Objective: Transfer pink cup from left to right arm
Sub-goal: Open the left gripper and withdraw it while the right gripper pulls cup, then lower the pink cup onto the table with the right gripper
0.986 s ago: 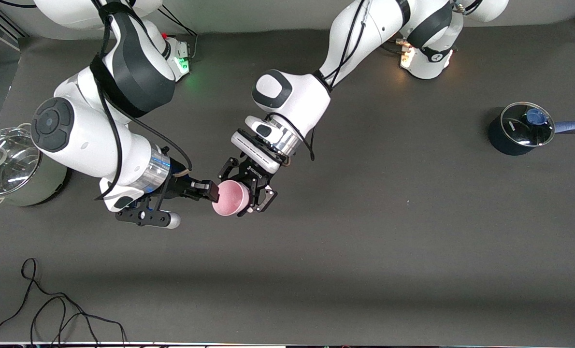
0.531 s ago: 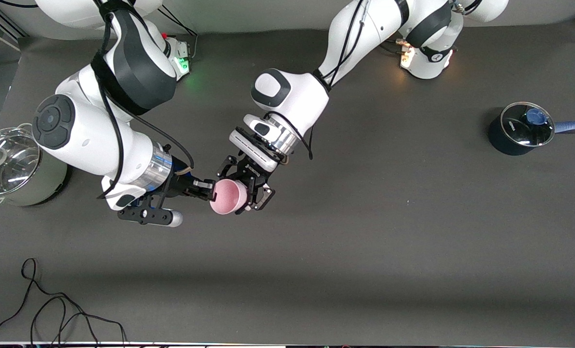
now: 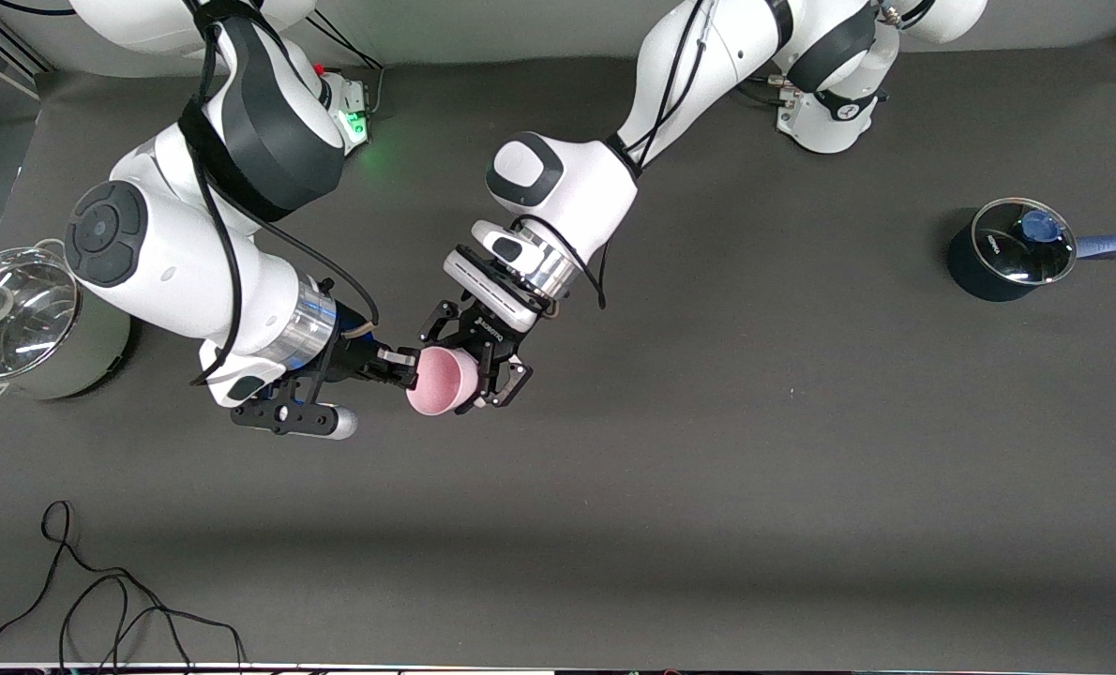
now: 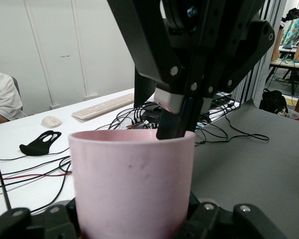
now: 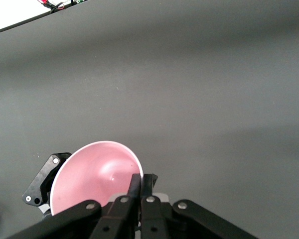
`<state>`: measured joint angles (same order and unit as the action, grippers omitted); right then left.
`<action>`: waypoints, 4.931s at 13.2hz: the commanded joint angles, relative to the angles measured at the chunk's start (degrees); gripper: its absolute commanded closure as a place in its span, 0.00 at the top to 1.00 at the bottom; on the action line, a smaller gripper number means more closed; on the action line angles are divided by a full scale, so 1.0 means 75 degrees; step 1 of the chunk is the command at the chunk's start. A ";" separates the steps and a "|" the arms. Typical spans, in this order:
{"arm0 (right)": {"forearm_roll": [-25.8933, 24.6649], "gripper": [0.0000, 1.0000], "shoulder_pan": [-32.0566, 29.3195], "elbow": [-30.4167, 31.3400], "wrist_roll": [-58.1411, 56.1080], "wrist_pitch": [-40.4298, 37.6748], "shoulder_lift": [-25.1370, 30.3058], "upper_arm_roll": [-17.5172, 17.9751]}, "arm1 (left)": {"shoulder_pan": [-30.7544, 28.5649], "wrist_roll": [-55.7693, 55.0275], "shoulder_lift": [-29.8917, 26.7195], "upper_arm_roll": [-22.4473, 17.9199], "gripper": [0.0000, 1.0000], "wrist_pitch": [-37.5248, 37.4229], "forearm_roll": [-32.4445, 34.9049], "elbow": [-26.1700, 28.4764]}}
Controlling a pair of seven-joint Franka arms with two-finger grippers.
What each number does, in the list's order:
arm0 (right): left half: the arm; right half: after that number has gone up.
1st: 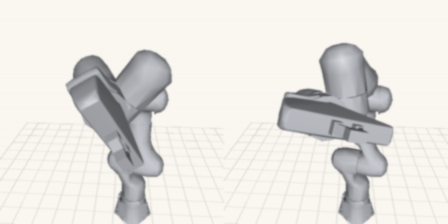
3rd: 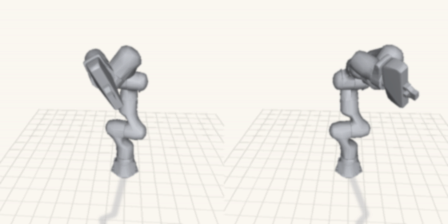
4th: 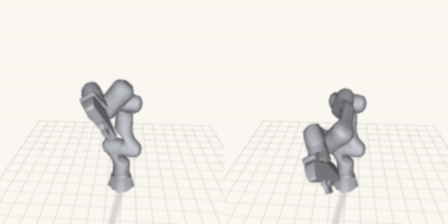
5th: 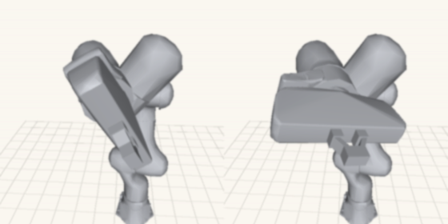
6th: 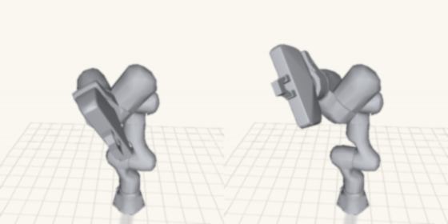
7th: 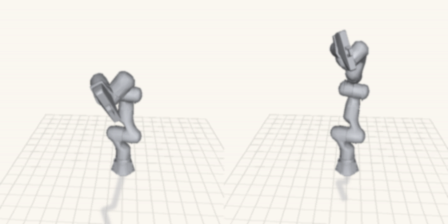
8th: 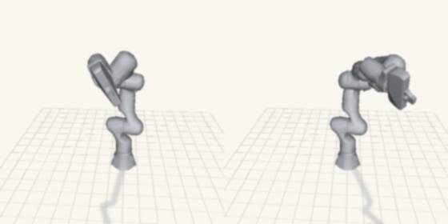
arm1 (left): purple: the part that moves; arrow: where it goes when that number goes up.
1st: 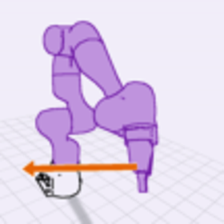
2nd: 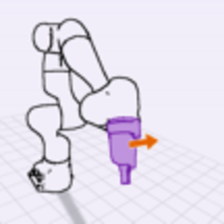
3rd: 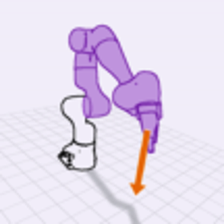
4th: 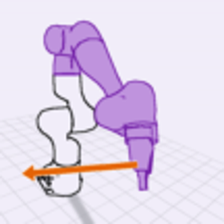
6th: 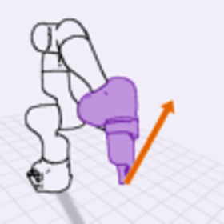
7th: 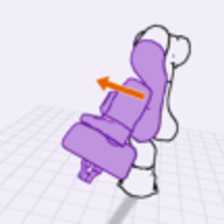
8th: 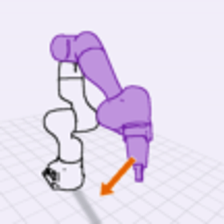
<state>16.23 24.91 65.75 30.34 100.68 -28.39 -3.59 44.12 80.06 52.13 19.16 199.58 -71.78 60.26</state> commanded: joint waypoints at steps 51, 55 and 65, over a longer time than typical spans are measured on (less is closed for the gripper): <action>0.2770 0.00 -0.3310 0.4475 -1.4206 0.4963 -0.0820 -0.2182 | -0.3655 -1.1568 -0.6012 -0.3622 1.00 -1.4259 0.9911 0.4726; 0.2863 0.69 -0.3298 0.4323 -1.4159 0.4963 -0.0984 -0.2170 | -0.4007 -1.0231 -0.6200 -0.3622 1.00 -1.5054 0.9911 0.4283; 0.1943 1.00 -0.2819 0.4205 -1.2490 0.3606 0.0208 -0.2825 | -0.4042 -1.0276 -0.6142 -0.3447 1.00 -1.5021 0.9852 0.4129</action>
<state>35.35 1.26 96.43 -70.15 131.69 -31.99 -22.33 13.93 2.48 6.20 -7.69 87.27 1.65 91.88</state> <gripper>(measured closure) 0.000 0.000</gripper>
